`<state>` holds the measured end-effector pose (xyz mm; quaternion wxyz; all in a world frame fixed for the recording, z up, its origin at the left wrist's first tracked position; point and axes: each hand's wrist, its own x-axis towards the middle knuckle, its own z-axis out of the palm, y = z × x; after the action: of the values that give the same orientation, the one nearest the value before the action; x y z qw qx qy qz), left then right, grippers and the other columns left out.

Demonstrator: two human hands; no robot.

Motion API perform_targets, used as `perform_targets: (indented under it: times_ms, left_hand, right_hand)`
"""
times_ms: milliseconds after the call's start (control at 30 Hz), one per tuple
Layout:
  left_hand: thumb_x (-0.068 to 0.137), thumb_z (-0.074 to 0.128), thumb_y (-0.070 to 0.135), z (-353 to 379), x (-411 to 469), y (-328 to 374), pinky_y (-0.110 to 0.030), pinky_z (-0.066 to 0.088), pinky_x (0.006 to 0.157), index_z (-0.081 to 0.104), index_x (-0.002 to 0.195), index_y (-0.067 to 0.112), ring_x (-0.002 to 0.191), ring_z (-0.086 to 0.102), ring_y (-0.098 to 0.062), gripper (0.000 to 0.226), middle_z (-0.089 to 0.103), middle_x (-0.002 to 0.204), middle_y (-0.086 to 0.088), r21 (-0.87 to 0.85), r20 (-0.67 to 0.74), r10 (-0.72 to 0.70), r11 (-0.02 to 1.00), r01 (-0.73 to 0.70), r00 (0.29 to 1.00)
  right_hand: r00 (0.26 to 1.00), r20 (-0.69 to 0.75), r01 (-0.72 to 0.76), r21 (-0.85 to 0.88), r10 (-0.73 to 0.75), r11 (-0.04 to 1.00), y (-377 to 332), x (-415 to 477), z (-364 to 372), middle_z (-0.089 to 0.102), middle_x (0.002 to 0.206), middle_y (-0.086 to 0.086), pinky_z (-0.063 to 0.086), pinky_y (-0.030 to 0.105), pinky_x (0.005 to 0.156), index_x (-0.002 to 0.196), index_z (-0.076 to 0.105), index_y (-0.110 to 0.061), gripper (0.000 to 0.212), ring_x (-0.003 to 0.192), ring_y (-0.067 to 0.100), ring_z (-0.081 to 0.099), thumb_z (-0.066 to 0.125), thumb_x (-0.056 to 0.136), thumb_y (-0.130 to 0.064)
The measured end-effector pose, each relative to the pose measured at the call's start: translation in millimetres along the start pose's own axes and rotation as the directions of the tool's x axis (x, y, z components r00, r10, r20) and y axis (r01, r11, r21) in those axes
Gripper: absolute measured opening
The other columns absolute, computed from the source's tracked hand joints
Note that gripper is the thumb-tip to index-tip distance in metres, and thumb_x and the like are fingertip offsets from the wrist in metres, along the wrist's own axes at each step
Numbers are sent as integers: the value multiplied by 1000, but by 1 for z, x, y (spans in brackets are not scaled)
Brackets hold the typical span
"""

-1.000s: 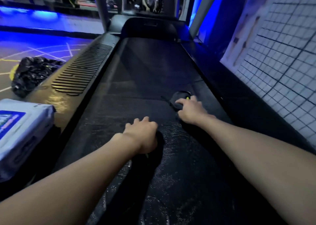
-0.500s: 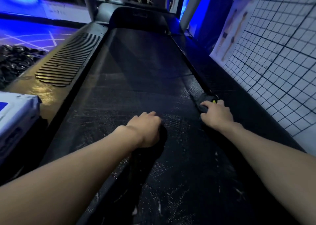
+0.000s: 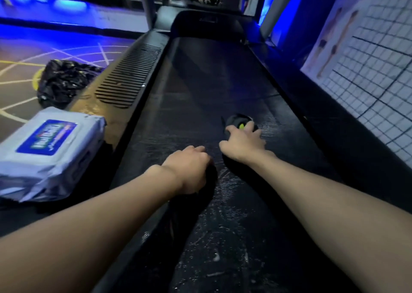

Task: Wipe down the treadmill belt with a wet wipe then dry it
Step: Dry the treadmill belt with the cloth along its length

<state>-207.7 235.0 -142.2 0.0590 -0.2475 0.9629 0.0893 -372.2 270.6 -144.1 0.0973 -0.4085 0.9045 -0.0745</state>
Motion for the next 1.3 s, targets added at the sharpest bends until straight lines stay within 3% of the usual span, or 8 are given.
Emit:
perform_targets:
  times_ms: [267,400,567,733,967,1067,1167,1300]
  left_hand:
    - [88,50,23,-2,-49,-40,-37,50,89,64,111,23,115,55,-24,27,56,121,0,26,-62,-72,997,73,995]
    - [84,45,26,-2,-75,-56,-36,52,76,62,107,14,96,66,-32,31,68,107,-8,208,-187,-79,971,118,979]
    - [64,54,20,3,-99,-69,-35,51,40,69,92,12,53,64,-34,32,71,74,-11,184,-268,1,982,50,963]
    - [83,53,23,-6,-91,-47,-37,49,68,61,109,15,87,66,-37,29,69,101,-11,161,-267,-113,974,160,957]
    - [83,37,36,8,-83,-38,-38,54,63,61,86,18,80,67,-32,30,69,88,-6,207,-260,30,978,25,965]
    - [75,16,49,13,-76,-27,-41,53,81,58,106,26,103,59,-25,57,60,115,3,181,-199,-1,983,38,980]
    - [81,20,57,24,-67,-8,-49,43,90,42,128,36,118,46,-27,56,45,129,2,224,-84,-36,973,54,996]
    - [90,29,59,25,-48,21,-53,40,94,45,122,29,123,41,-28,47,42,128,-2,182,-59,-32,982,42,998]
  right_hand:
    - [987,76,133,84,-139,988,-101,-17,15,20,147,18,29,54,105,139,40,-27,61,130,44,28,61,83,-35]
    - [963,112,221,201,-246,954,-165,-34,25,22,149,19,29,55,106,144,32,-23,71,134,47,28,68,84,-34]
    - [916,97,357,253,-390,899,-200,-50,43,25,145,15,32,52,105,138,49,-27,56,131,43,31,67,85,-32]
    - [882,140,402,273,-449,874,-178,-40,34,25,145,11,34,55,107,134,52,-32,45,131,41,30,63,91,-29]
    - [871,72,457,242,-485,856,-130,-40,29,33,138,7,35,51,103,130,55,-39,44,126,37,36,59,88,-24]
    - [896,34,429,197,-443,882,-96,-38,24,34,137,5,35,50,102,127,55,-41,42,124,35,38,60,88,-27]
    - [929,0,367,155,-371,917,-51,-36,17,34,136,4,38,48,99,129,54,-42,44,124,34,39,60,87,-29]
    - [965,-36,262,147,-259,954,7,-36,8,35,137,3,39,47,101,128,55,-43,42,124,34,39,60,88,-33]
